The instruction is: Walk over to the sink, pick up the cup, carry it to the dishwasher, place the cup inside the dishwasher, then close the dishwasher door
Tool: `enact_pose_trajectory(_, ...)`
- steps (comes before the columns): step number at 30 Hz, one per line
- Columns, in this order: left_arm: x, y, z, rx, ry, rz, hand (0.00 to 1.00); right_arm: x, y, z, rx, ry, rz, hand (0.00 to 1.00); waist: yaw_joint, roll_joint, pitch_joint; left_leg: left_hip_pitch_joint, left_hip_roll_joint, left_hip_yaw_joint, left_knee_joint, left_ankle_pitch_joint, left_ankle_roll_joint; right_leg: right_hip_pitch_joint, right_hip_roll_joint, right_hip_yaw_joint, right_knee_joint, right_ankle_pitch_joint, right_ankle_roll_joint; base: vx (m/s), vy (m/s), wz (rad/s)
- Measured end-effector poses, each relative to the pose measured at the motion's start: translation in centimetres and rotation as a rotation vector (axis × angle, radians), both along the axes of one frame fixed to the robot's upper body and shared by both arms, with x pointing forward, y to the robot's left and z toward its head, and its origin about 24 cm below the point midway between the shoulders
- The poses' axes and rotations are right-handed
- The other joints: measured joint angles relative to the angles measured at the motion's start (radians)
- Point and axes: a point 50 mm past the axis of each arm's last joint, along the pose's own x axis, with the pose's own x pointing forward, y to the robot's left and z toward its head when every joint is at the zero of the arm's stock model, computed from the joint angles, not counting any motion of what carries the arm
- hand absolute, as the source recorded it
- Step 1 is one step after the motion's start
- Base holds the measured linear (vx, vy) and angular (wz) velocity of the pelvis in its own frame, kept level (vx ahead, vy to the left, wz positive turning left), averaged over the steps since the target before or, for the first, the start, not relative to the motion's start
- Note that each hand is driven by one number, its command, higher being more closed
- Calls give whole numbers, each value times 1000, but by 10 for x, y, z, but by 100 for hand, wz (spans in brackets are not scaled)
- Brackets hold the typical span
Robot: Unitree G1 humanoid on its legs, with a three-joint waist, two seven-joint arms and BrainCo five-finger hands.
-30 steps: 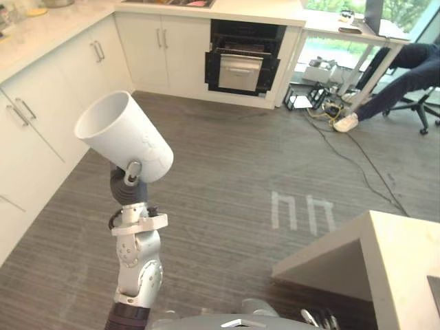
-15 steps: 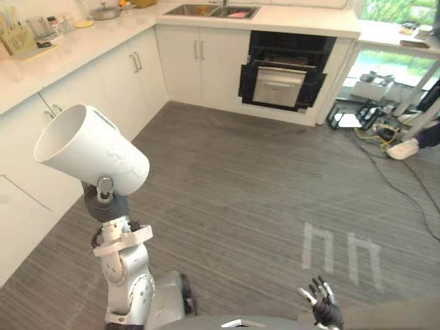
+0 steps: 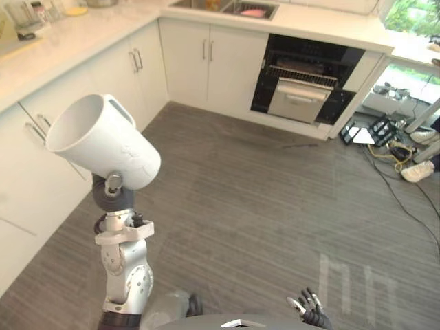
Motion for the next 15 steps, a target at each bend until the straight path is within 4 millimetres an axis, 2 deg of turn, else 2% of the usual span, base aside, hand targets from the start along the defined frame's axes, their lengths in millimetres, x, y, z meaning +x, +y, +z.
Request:
enact_pose_trajectory(1,0,-3,1,5,-6,-20,100,-1,1,0,4,-5,4,0,-6,3,-1,38,0,-6,-36,9,4,-35,11,-14,-9,-33,-9,388,120,38)
enact_pose_trajectory(2,2,-10,1,16,-11,-57,100,-1,6,2,6,-35,-5,0,-24,-1,1,118,0,-31,-99,12,0,-129,34,-34,-95,-109,-25,380,79,40)
enact_pose_trajectory(4,5,-15,-2,17,6,-74,100,0,13,1,19,-39,5,0,-40,-7,2,172,7,-58,-137,5,-13,-196,45,-53,-267,-149,-51,443,-21,48)
enact_pose_trajectory(5,8,-20,-3,18,17,-96,100,-2,19,0,32,-34,9,0,-44,-9,4,196,26,-77,-143,-10,-36,-213,63,-45,-452,-147,-63,501,-73,53)
enact_pose_trajectory(6,10,-22,-4,19,25,-106,100,-4,22,-1,39,-29,8,0,-45,-7,5,207,40,-82,-141,-19,-52,-212,75,-34,-554,-137,-76,526,-97,59)
enact_pose_trajectory(7,10,-24,-6,18,36,-117,100,-5,27,-2,55,-25,14,0,-45,-5,4,226,70,-82,-127,-41,-89,-202,106,12,-732,-95,-105,364,-85,45)
enact_pose_trajectory(8,10,-25,-6,18,38,-120,100,-5,30,-3,62,-26,21,0,-44,-5,4,232,84,-83,-117,-54,-109,-188,121,36,-808,-61,-108,557,-168,56)
enact_pose_trajectory(9,9,-23,-7,11,42,-123,100,-7,34,-2,69,-28,37,0,-37,-15,-3,265,113,-81,-86,-99,-163,-165,128,57,-917,58,-118,371,-132,39)
enact_pose_trajectory(11,7,-22,-9,15,48,-120,100,-8,37,0,72,-35,63,0,-35,-39,-18,302,116,-75,-78,-135,-189,-159,115,42,-897,145,-148,539,-233,6)
enact_pose_trajectory(12,2,-21,-15,-14,69,-108,100,4,34,2,68,-55,112,0,-19,-4,-34,346,179,-51,-43,-194,-223,-161,154,-2,-809,51,-98,673,-297,-38)
enact_pose_trajectory(14,1,-21,-17,-16,77,-110,100,20,34,6,63,-96,137,0,-21,22,-31,342,211,-44,6,-186,-237,-166,182,-16,-758,12,-129,461,-223,-31)
enact_pose_trajectory(15,0,-20,-17,-19,76,-108,100,31,34,10,63,-130,154,0,-29,31,-29,327,225,-52,81,-140,-228,-160,191,-33,-720,-45,-142,443,-275,-15)
